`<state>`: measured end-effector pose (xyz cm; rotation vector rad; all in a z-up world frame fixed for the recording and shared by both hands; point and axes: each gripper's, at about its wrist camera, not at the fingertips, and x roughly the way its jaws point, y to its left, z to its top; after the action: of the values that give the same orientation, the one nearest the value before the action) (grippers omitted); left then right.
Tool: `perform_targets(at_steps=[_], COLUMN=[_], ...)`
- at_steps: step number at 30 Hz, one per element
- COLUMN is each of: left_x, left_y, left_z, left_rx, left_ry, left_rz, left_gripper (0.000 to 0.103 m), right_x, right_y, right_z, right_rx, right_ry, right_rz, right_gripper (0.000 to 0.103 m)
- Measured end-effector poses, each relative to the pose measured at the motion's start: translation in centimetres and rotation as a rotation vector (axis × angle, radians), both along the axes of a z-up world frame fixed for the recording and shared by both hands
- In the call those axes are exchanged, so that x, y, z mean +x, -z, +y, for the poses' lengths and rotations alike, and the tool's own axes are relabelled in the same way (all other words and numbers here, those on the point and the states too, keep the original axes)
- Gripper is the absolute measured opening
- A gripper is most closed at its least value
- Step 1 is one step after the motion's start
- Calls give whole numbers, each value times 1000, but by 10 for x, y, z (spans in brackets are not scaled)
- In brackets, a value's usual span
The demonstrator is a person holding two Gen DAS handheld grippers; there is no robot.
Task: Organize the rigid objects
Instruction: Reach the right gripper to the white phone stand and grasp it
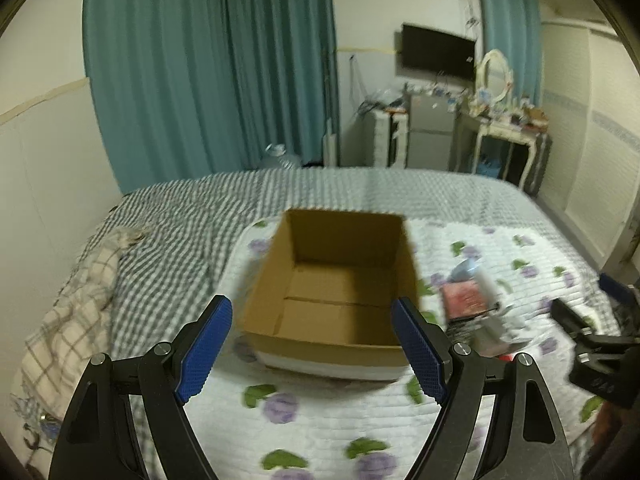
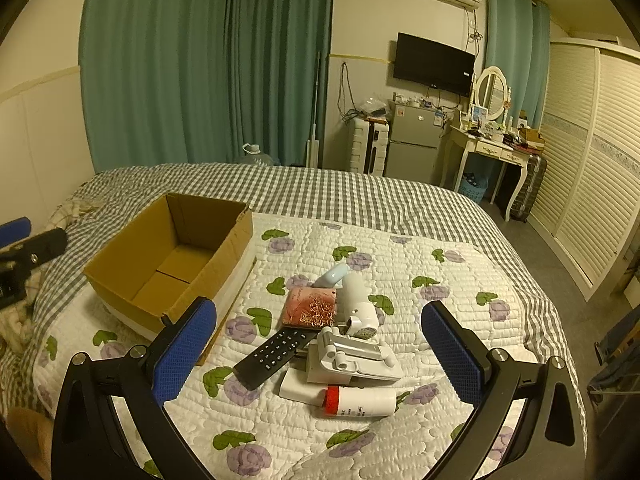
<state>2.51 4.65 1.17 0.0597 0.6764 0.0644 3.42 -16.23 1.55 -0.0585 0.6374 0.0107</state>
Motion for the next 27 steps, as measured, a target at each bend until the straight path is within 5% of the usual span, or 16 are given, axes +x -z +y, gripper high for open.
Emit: perform_targets(at_steps=[17, 27], left_x=[65, 84], left_y=[64, 87], left_z=[59, 55], left_rx=[50, 43], left_ry=[-62, -5], left_rz=[210, 297], left_gripper=[81, 32], right_x=[51, 66], right_y=[80, 111], right_z=[-17, -11], right_rx=[-63, -61], right_ry=[97, 85], right_rz=[249, 322], right_gripper=[103, 103])
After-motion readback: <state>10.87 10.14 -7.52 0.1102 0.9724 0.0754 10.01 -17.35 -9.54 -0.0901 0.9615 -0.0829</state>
